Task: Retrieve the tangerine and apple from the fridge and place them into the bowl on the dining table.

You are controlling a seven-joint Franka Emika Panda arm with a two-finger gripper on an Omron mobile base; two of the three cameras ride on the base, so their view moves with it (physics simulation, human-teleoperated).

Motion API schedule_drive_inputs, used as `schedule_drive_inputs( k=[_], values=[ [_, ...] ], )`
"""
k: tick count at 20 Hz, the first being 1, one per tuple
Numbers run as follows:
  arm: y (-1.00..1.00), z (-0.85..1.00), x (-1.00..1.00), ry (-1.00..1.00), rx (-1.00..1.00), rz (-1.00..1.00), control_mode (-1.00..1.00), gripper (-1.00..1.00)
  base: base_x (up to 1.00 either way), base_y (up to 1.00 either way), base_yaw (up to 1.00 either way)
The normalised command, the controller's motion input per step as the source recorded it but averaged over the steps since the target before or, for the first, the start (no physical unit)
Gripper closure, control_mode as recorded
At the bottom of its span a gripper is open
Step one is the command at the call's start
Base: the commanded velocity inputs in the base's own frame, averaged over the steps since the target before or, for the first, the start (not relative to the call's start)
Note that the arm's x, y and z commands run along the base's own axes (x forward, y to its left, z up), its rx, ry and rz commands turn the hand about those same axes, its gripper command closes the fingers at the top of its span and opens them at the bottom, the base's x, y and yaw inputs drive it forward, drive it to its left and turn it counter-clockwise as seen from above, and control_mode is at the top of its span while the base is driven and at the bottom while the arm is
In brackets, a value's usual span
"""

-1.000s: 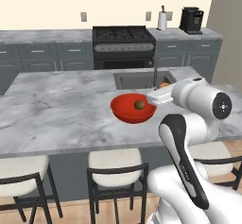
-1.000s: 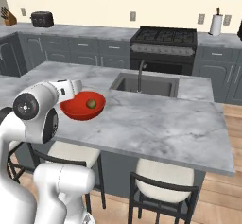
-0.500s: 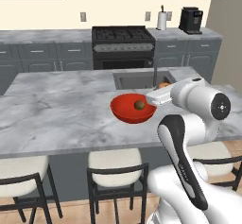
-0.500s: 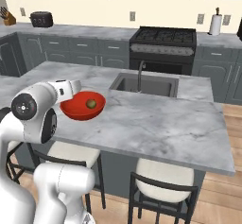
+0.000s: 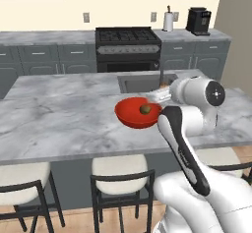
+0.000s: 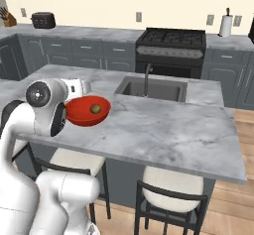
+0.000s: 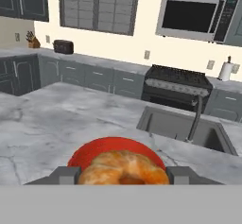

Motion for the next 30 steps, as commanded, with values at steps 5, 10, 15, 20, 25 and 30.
schedule_drive_inputs(
  k=[5,10,15,20,25,30],
  values=[
    [0.0,-0.1,0.96,0.5,0.0,0.02,-1.0,1.0,0.0,0.0,0.0],
    [0.03,-0.51,0.97,0.33,-0.03,0.02,-1.0,1.0,0.0,0.0,0.0],
    [0.13,-0.87,1.0,0.05,-0.05,0.01,-1.0,1.0,0.0,0.0,0.0],
    [0.14,-0.71,0.81,0.05,-0.04,0.0,-1.0,1.0,0.0,0.0,0.0],
    [0.06,-0.5,0.02,0.02,-0.03,0.0,-1.0,1.0,0.0,0.0,0.0],
    [0.0,-0.18,-0.3,0.01,0.0,0.0,-1.0,1.0,0.0,0.0,0.0]
  ],
)
